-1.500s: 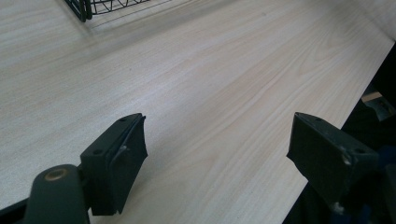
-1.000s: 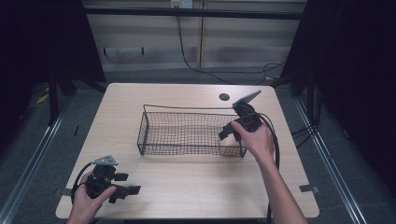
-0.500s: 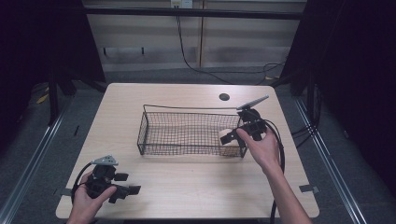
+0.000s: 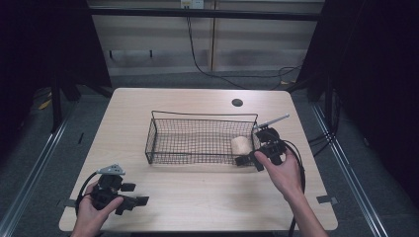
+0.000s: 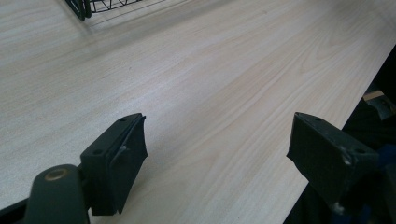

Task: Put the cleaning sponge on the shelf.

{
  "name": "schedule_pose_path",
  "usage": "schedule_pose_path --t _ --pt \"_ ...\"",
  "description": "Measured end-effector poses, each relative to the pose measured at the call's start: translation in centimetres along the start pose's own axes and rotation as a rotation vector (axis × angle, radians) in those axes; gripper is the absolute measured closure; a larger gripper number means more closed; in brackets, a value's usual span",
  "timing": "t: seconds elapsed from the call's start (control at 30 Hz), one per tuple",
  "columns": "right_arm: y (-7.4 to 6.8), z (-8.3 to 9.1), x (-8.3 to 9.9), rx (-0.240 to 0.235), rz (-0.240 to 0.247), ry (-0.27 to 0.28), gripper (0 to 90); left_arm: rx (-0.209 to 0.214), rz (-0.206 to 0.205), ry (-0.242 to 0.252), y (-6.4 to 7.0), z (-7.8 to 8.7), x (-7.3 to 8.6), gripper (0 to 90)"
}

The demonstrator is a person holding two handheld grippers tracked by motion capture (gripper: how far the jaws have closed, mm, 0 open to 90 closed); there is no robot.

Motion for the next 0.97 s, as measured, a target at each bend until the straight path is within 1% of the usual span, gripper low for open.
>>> schedule_pose_path --t 0.03,0.1,0.13,0.17,0.27,0.3,0.37,0.43,0.6,0.73,0.83,0.87,0.97 --pt "-0.1 0.0 0.2 -0.004 -0.001 0.002 23.9 0.001 0.0 -0.001 0.0 0.0 0.0 18.9" --pt "-0.3 -0.1 0.6 0.012 0.009 0.003 24.7 0.004 0.002 0.001 0.0 0.0 0.0 18.9" --pt "-0.5 -0.1 0.8 -0.005 0.009 0.014 25.7 0.003 0.001 0.001 0.0 0.0 0.0 18.9" --pt "-0.5 -0.1 1.0 -0.012 0.01 0.015 26.0 0.001 0.0 0.001 0.0 0.0 0.0 19.0" --pt "-0.6 -0.5 1.8 -0.002 0.021 0.012 26.8 0.003 0.002 0.0 0.0 0.0 0.0 18.9" --pt "-0.6 -0.6 2.0 -0.007 0.012 0.013 26.8 0.003 0.001 -0.001 0.0 0.0 0.0 18.9" --pt "-0.6 -0.9 2.5 -0.012 0.019 0.012 27.4 0.001 -0.001 -0.001 0.0 0.1 0.0 18.9" --pt "-0.7 -1.1 3.0 -0.006 0.04 0.015 27.6 -0.002 -0.003 -0.003 0.0 0.0 0.0 18.9" --pt "-0.7 -1.2 3.9 0.005 0.042 0.025 27.8 -0.004 0.0 -0.003 0.0 0.0 0.1 18.9" --pt "-0.6 -1.7 4.8 0.0 0.044 0.033 29.5 -0.006 0.008 -0.006 -0.1 0.0 0.1 18.9" --pt "-0.4 -2.2 5.5 0.012 0.047 0.045 29.8 -0.009 0.013 -0.002 -0.1 -0.1 0.1 18.9" --pt "-0.3 -2.3 5.6 0.012 0.046 0.047 29.9 -0.01 0.005 -0.007 -0.2 -0.1 0.1 18.9" --pt "0.0 -2.6 5.9 0.043 0.06 0.069 30.3 -0.006 0.011 -0.002 -0.2 0.0 0.1 18.9"
Point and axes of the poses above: each handheld gripper's, and its own axes: z roughly backward along the jaws, x roughly out of its underside, y roughly to its right, the point moved 3 cm from there along -z, roughly forward along the jaws, and after that the axes turned 5 degrees about -x, right-handed, at the moved point
